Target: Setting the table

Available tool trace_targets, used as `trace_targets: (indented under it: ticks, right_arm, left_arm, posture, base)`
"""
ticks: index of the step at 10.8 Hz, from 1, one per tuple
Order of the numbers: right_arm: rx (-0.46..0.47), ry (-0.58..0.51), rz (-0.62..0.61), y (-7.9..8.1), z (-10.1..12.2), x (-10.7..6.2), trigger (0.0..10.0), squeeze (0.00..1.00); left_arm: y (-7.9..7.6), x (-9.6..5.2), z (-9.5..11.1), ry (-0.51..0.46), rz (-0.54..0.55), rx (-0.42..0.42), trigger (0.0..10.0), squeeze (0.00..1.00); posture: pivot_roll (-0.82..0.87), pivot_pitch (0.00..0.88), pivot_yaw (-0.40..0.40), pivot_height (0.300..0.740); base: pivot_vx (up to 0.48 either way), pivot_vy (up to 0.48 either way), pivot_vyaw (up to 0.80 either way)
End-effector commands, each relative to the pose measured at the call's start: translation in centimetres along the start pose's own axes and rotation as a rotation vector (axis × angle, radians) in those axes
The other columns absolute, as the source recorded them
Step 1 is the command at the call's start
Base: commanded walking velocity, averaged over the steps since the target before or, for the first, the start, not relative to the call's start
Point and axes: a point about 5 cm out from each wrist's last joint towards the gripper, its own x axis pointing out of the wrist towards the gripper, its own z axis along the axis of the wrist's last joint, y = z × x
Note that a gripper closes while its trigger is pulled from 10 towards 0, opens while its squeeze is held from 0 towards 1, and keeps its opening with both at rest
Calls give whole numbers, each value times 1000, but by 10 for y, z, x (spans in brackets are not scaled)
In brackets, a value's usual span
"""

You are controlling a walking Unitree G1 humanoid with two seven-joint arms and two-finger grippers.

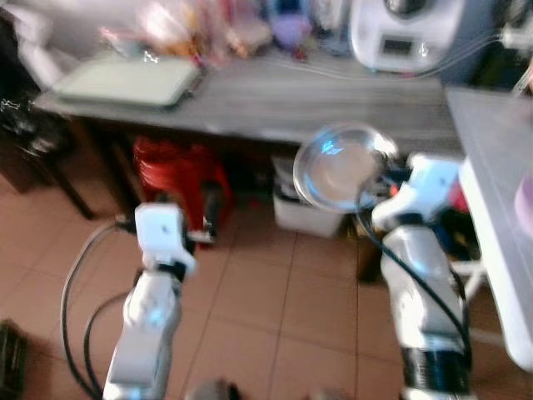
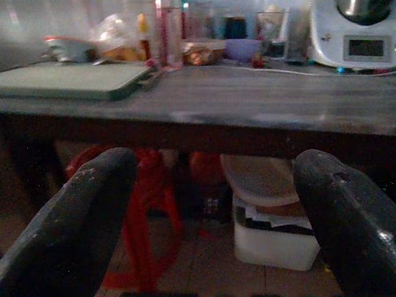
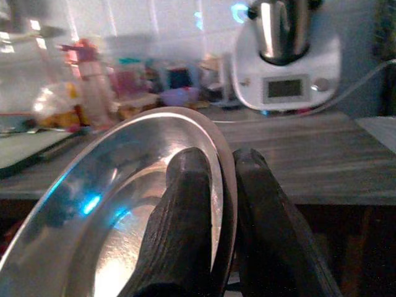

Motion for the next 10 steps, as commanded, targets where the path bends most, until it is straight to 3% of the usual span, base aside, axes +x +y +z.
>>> trace_targets:
  ticks: [1, 3, 7, 10]
  right_arm:
    - [-6, -4, -19, -7, 0, 1, 0, 0]
    - [-44, -49, 28, 3, 5, 3, 0, 0]
    - [-13, 0, 7, 0, -8, 2, 0, 0]
    - [93, 42, -39, -1, -9, 6, 0, 0]
  left_arm:
    - [-1, 4, 4, -22, 2, 7, 10000, 0]
    - [4, 4, 5, -20, 36, 51, 10000, 0]
    - [14, 4, 8, -25, 90, 58, 10000, 0]
    - [2, 8, -1, 4, 72, 15, 10000, 0]
  posture:
    - [4, 45, 36, 740]
    - [19, 58, 53, 740]
    - [4, 75, 56, 740]
    - [-15, 72, 51, 740]
  base:
    - [480, 0, 0]
    - [480, 0, 0]
    - [480, 0, 0]
    - [467, 0, 0]
